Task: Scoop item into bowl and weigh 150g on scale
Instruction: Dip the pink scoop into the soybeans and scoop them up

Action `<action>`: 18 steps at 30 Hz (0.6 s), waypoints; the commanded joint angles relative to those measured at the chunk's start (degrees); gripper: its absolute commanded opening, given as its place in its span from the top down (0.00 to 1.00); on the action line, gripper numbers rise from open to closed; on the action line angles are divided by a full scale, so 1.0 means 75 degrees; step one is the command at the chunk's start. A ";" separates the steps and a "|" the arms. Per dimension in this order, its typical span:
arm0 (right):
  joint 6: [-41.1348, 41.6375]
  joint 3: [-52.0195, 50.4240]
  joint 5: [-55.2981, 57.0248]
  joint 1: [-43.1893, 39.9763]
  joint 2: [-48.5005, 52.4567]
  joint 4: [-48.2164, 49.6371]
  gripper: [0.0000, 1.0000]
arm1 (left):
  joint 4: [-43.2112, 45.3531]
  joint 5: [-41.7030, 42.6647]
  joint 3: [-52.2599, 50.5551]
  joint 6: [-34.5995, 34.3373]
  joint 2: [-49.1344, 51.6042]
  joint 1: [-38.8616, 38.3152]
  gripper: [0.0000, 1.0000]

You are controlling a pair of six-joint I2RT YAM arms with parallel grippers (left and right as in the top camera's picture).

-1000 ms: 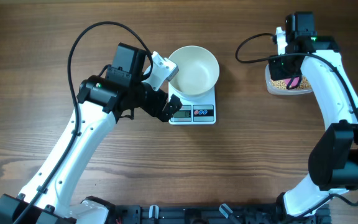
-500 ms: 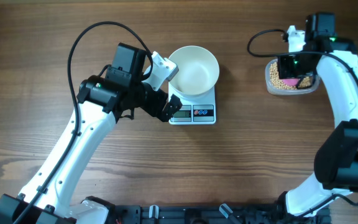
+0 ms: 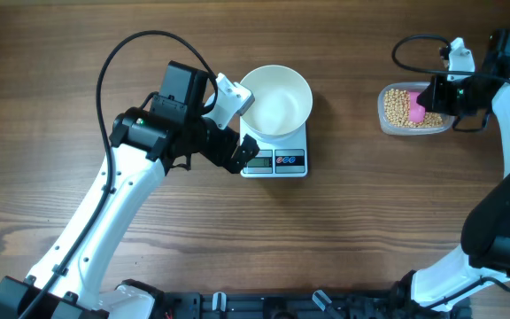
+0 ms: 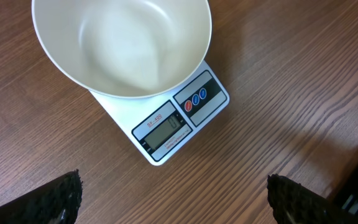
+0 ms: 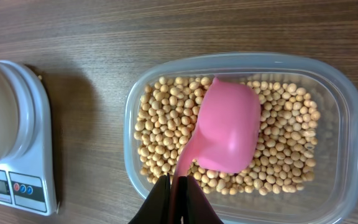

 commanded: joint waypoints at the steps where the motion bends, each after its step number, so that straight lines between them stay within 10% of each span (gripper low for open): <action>1: -0.0341 -0.0015 -0.1102 0.0085 0.0207 -0.0117 0.96 | 0.0012 0.0119 0.0082 0.0119 -0.0029 -0.0006 0.00; 18: -0.0326 -0.0015 -0.1515 -0.0446 0.0207 -0.0204 0.96 | 0.0015 0.0119 0.0082 0.0119 -0.0029 -0.0006 0.00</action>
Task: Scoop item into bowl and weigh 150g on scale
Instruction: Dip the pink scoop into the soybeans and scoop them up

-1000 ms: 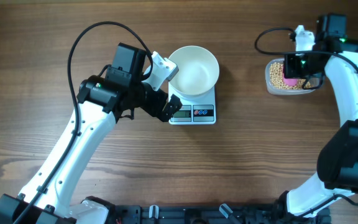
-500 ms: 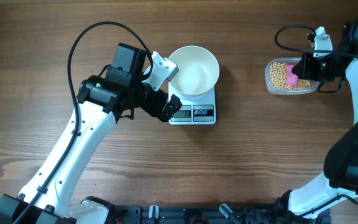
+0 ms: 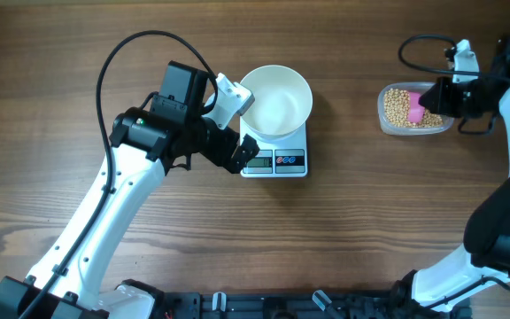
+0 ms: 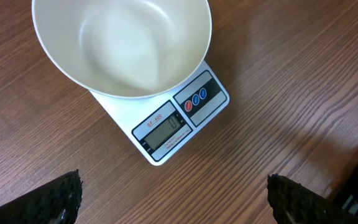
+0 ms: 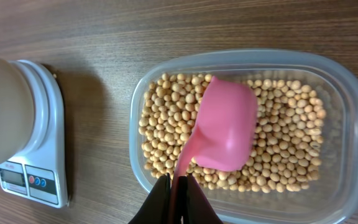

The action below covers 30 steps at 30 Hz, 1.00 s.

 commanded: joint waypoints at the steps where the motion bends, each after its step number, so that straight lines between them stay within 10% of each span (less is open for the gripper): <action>1: -0.0099 -0.0015 -0.1014 -0.0157 0.0172 -0.0067 0.96 | 0.0015 0.0119 0.0082 0.0119 -0.0029 -0.0006 0.00; 30: -0.0332 -0.0015 -0.1186 -0.0985 0.0629 -0.0242 0.96 | 0.0015 0.0119 0.0082 0.0119 -0.0029 -0.0006 0.00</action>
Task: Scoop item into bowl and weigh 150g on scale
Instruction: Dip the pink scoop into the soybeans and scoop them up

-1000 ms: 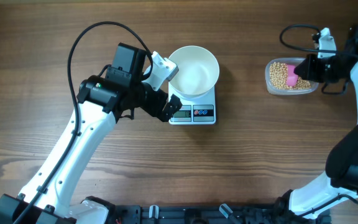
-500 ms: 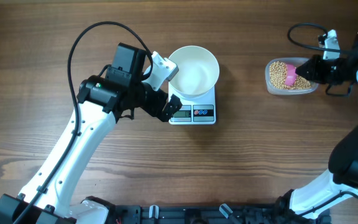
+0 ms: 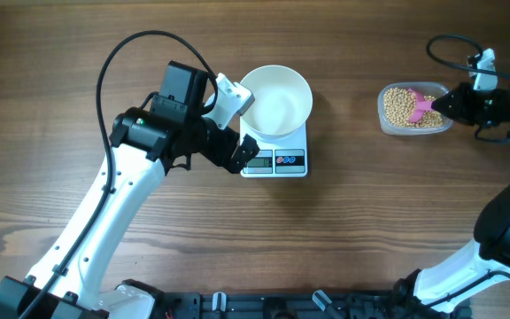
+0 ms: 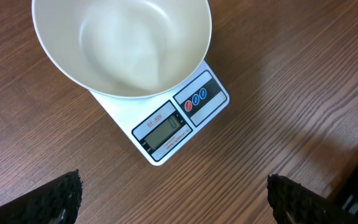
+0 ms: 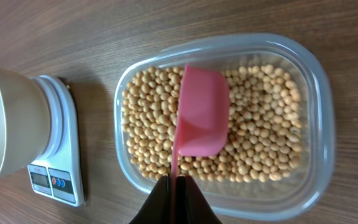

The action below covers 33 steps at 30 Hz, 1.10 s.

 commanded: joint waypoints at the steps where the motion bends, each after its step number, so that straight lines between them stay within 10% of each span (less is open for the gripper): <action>1: -0.0221 -0.0015 -0.0169 -0.0035 0.0233 -0.0090 0.96 | 0.0015 0.0119 0.0082 0.0119 -0.0029 -0.0006 0.00; 33: -0.0364 -0.0396 -0.1218 -0.0764 0.0265 -0.0023 0.96 | 0.0015 0.0119 0.0082 0.0119 -0.0029 -0.0006 0.00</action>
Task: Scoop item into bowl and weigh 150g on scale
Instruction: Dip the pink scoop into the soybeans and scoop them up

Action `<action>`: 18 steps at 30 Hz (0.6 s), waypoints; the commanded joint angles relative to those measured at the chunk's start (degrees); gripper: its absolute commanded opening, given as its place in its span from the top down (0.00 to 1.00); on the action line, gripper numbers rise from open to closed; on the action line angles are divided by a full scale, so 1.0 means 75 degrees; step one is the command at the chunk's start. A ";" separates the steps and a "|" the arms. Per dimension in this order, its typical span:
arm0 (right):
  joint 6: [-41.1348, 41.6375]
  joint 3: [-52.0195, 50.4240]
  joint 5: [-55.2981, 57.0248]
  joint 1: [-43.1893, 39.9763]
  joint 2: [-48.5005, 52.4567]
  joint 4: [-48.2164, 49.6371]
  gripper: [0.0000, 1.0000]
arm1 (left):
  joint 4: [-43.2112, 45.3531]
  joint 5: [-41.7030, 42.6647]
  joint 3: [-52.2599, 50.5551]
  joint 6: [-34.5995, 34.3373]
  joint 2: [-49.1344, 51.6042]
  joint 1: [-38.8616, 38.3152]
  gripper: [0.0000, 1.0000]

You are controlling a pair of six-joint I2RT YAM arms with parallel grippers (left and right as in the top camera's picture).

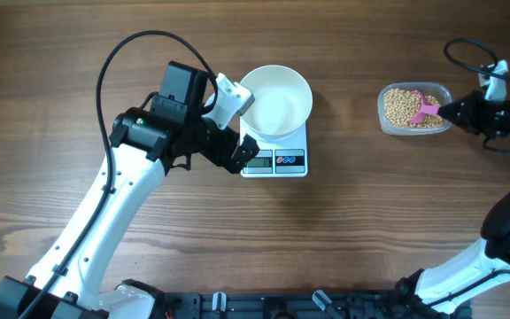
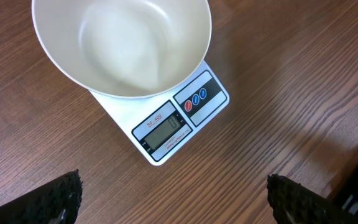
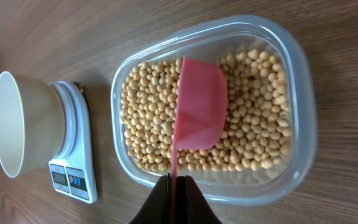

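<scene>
An empty white bowl (image 1: 275, 99) sits on a small white digital scale (image 1: 275, 160) at the table's middle. A clear plastic tub of soybeans (image 1: 414, 108) stands at the far right. My right gripper (image 3: 175, 180) is shut on the thin handle of a pink scoop (image 3: 199, 112), whose cup lies over the beans (image 3: 247, 118), turned on edge. My left gripper (image 2: 173, 199) hangs open above the wood just in front of the scale's display (image 2: 165, 129), nothing between its fingers.
Bare wooden tabletop (image 1: 370, 230) lies between the scale and the tub and all along the front. A black cable (image 1: 467, 49) loops above the right arm near the tub. My left arm (image 1: 140, 159) slants across the left half.
My right gripper has drawn back to the right, away from the tub, and rolled further, so the scoop lies more on edge. The left arm, bowl and scale are unchanged.
At first my right gripper held the pink scoop low over the beans, its back up. At each later moment it stood farther right and more rolled, the scoop turning on edge. The left gripper stayed open in front of the scale throughout.
</scene>
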 commanded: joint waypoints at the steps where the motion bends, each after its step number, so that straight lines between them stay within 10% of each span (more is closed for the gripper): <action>1: -0.0189 -0.0093 -0.0388 -0.0146 0.0140 -0.0038 0.96 | 0.0015 0.0119 0.0082 0.0122 -0.0029 -0.0006 0.00; 18: -0.0554 -0.0093 -0.1419 -0.0495 0.0140 -0.0032 0.96 | 0.0015 0.0119 0.0082 0.0122 -0.0029 -0.0006 0.00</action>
